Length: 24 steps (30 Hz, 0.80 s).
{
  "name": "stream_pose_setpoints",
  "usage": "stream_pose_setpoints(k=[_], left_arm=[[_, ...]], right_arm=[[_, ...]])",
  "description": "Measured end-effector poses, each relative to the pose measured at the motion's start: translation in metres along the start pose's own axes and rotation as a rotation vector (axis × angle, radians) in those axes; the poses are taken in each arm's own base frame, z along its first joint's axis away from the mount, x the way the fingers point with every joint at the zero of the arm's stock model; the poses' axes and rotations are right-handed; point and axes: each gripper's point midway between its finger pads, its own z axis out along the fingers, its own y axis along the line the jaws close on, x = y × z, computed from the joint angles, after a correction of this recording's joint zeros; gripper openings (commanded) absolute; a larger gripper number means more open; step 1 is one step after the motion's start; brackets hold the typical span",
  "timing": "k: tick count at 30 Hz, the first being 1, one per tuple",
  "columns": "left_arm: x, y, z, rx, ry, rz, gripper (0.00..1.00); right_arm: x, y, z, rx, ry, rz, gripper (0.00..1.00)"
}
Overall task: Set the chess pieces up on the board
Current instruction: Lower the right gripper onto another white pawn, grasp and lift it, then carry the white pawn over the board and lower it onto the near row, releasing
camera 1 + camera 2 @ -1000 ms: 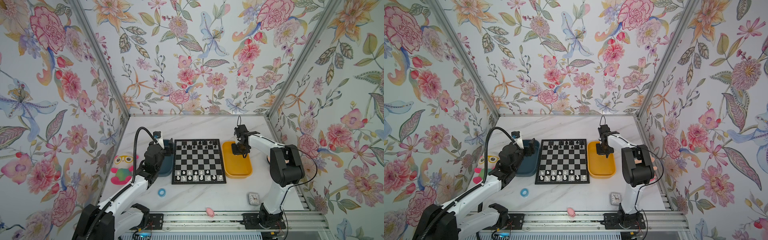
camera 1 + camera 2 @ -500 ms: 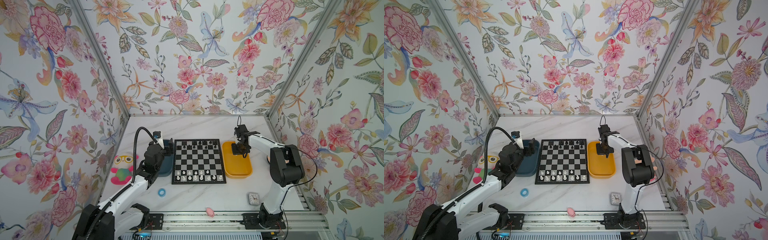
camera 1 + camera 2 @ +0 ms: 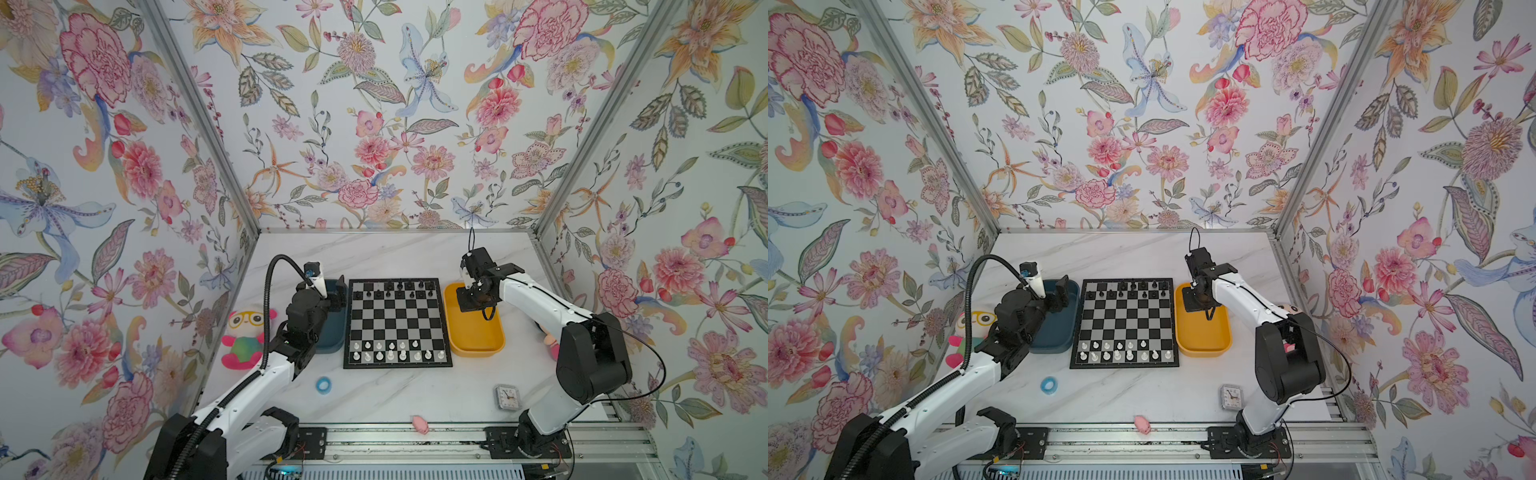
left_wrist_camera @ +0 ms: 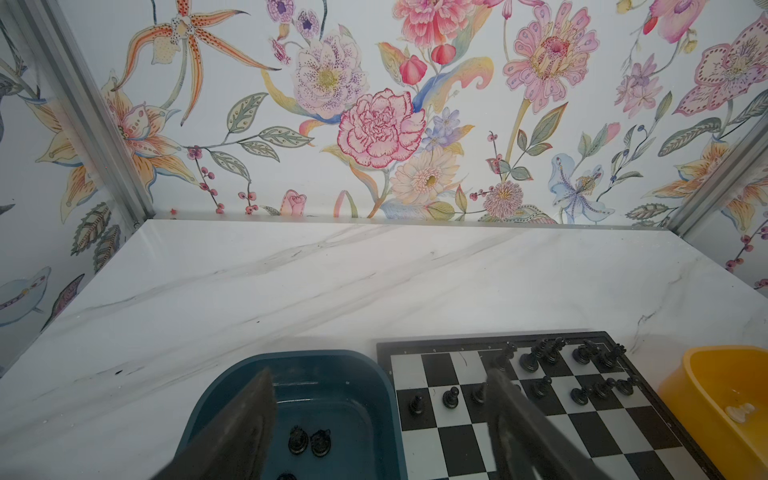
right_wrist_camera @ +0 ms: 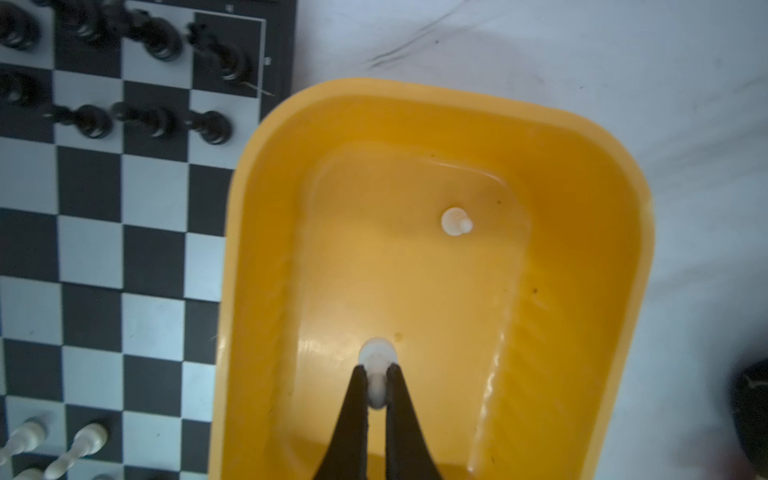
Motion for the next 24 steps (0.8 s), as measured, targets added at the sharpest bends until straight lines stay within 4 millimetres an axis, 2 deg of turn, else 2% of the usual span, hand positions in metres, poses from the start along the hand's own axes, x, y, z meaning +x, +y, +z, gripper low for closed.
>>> stream_pose_setpoints(k=[7, 12, 18, 24], left_arm=[[-0.007, 0.000, -0.004, 0.004, -0.021, -0.006, 0.80], [-0.007, 0.001, -0.006, 0.004, -0.026, -0.007, 0.80], [-0.007, 0.001, -0.008, 0.005, -0.029, -0.008, 0.80], [-0.008, 0.001, -0.009, 0.006, -0.032, -0.009, 0.80]], right_arm=[[0.025, 0.068, -0.011, -0.078, 0.029, -0.094, 0.01], [0.041, 0.098, -0.016, -0.115, 0.052, -0.127, 0.01], [0.053, 0.117, -0.016, -0.140, 0.075, -0.149, 0.01], [0.065, 0.125, 0.001, -0.123, 0.131, -0.172, 0.00]])
